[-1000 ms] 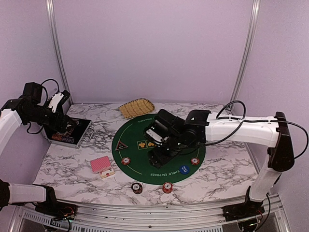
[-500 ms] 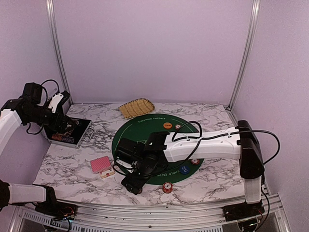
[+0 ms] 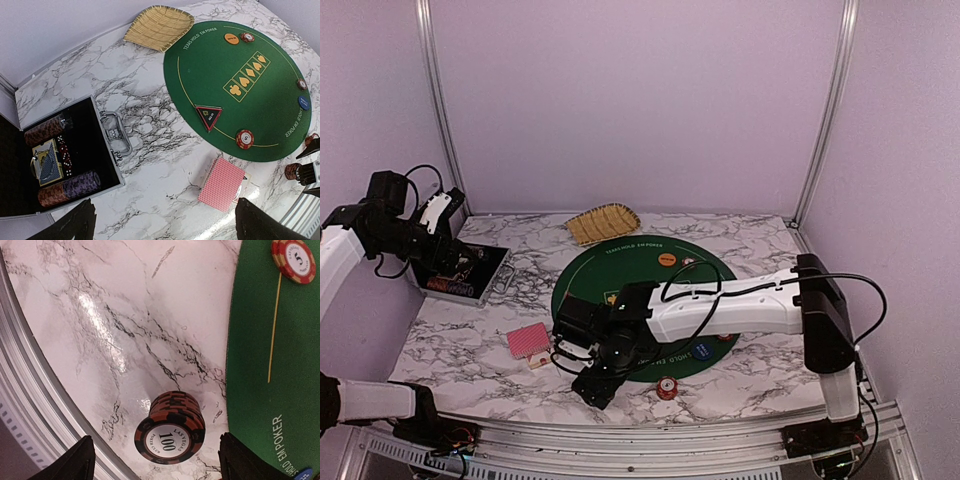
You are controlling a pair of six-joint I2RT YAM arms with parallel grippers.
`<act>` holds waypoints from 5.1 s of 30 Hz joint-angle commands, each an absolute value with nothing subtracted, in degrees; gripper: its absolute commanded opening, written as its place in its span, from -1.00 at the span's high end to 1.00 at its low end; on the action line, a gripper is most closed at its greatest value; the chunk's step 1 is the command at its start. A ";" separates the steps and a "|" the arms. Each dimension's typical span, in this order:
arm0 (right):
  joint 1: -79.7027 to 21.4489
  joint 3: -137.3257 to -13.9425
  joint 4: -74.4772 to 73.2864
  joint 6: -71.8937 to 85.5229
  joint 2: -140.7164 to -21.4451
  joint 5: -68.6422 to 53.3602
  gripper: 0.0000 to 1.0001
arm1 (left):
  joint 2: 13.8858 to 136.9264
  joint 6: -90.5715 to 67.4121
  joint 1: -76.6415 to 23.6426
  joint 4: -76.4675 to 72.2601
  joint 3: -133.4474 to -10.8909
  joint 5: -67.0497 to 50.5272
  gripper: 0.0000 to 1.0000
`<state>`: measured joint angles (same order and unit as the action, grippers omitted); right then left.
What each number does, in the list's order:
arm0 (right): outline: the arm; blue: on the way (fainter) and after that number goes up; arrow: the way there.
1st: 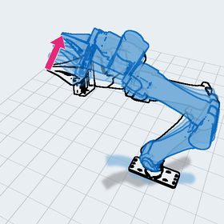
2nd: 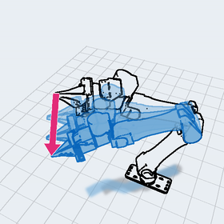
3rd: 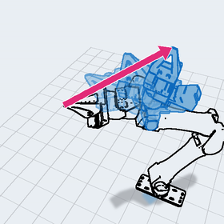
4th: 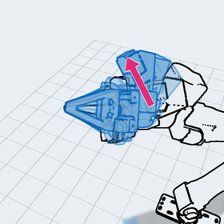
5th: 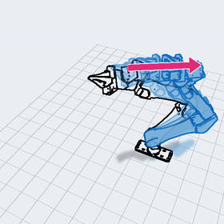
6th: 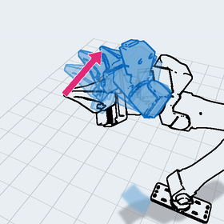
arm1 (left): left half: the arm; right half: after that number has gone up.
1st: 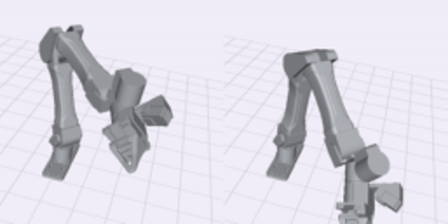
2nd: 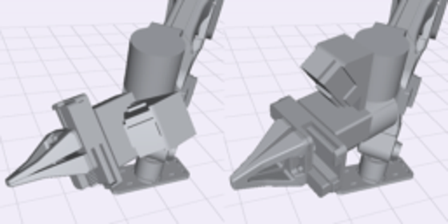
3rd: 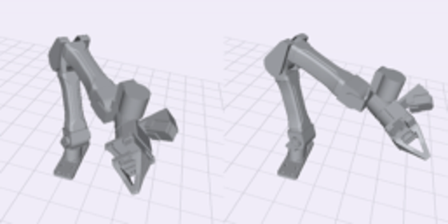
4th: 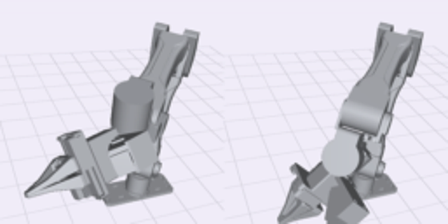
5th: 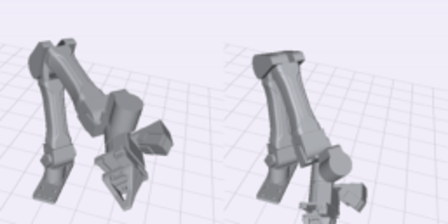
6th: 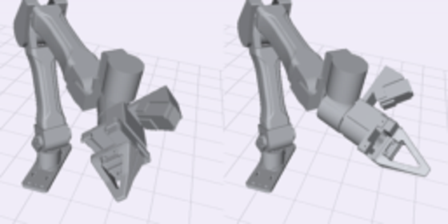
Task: Distribute texas hold em gaming equipment
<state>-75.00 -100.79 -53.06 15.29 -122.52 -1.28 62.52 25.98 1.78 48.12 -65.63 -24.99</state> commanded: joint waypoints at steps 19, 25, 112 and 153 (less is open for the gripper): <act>-75.17 -103.35 -52.92 14.99 -124.63 2.83 -0.42 | 61.42 26.37 1.85 49.57 -67.13 -25.17 -0.98; -75.06 -103.40 -52.65 14.94 -124.88 2.36 -0.30 | 61.44 26.39 1.85 49.57 -66.90 -25.29 -0.98; -50.92 -103.21 -51.05 11.52 -117.02 10.06 0.49 | 60.83 26.49 1.86 49.92 -67.06 -25.93 -0.98; -34.45 -115.67 -41.24 14.85 -137.88 10.22 0.63 | 61.17 27.69 1.90 50.15 -66.79 -25.40 -0.98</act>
<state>-34.74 -113.75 -42.06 13.72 -136.94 9.56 62.04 26.94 1.78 48.40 -66.00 -25.02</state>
